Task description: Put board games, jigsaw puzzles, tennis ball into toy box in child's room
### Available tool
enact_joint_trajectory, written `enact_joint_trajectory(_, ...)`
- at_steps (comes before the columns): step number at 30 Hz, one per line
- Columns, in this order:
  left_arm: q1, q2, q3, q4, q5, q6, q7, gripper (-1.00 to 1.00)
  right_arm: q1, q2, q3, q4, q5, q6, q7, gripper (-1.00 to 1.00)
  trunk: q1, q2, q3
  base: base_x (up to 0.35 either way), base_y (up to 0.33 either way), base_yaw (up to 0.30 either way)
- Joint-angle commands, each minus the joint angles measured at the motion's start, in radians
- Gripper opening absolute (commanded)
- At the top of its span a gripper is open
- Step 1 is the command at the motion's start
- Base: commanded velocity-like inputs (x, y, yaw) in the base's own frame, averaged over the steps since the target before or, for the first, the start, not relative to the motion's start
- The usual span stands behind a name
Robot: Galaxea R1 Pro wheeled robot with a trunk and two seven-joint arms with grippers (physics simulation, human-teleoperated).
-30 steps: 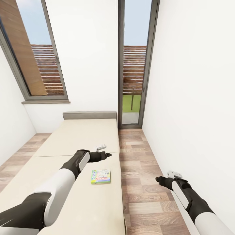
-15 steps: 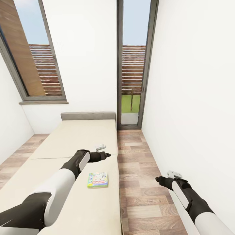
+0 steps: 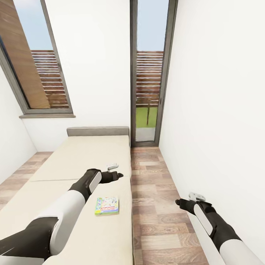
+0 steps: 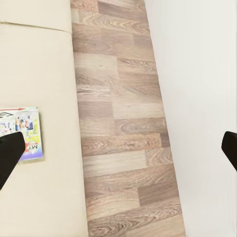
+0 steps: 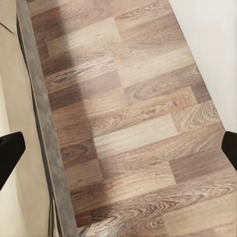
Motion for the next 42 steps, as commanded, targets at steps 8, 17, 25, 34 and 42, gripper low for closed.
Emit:
enact_joint_trajectory(8, -0.001, -0.001, 0.007, -0.001, 0.002, 0.007, 0.036, 1.00, -0.001, -0.001, 0.005, -0.002, -0.011, 0.002, -0.009, 1.00, 0.001, -0.002, -0.002, 0.025, -0.024, 0.000)
enact_joint_trajectory(17, -0.001, -0.001, 0.008, 0.000, 0.001, 0.003, 0.043, 1.00, -0.001, -0.001, 0.005, -0.002, -0.011, 0.000, -0.010, 1.00, 0.001, -0.002, -0.002, 0.103, -0.002, 0.000)
enact_joint_trajectory(25, -0.001, -0.001, 0.007, 0.000, 0.001, -0.026, 0.067, 1.00, -0.001, -0.001, 0.005, -0.002, -0.011, -0.001, -0.010, 1.00, 0.001, -0.002, -0.002, 0.029, 0.000, 0.000)
enact_joint_trajectory(34, -0.001, -0.002, 0.008, 0.002, 0.003, -0.030, 0.147, 1.00, -0.001, -0.001, 0.005, -0.002, -0.011, -0.001, -0.009, 1.00, 0.001, -0.002, -0.002, 0.006, 0.000, 0.000)
enact_joint_trajectory(42, -0.001, -0.004, 0.007, 0.002, 0.004, -0.030, 0.187, 1.00, -0.001, -0.001, 0.005, -0.002, -0.011, -0.001, -0.010, 1.00, 0.001, -0.002, -0.002, 0.032, 0.000, 0.000)
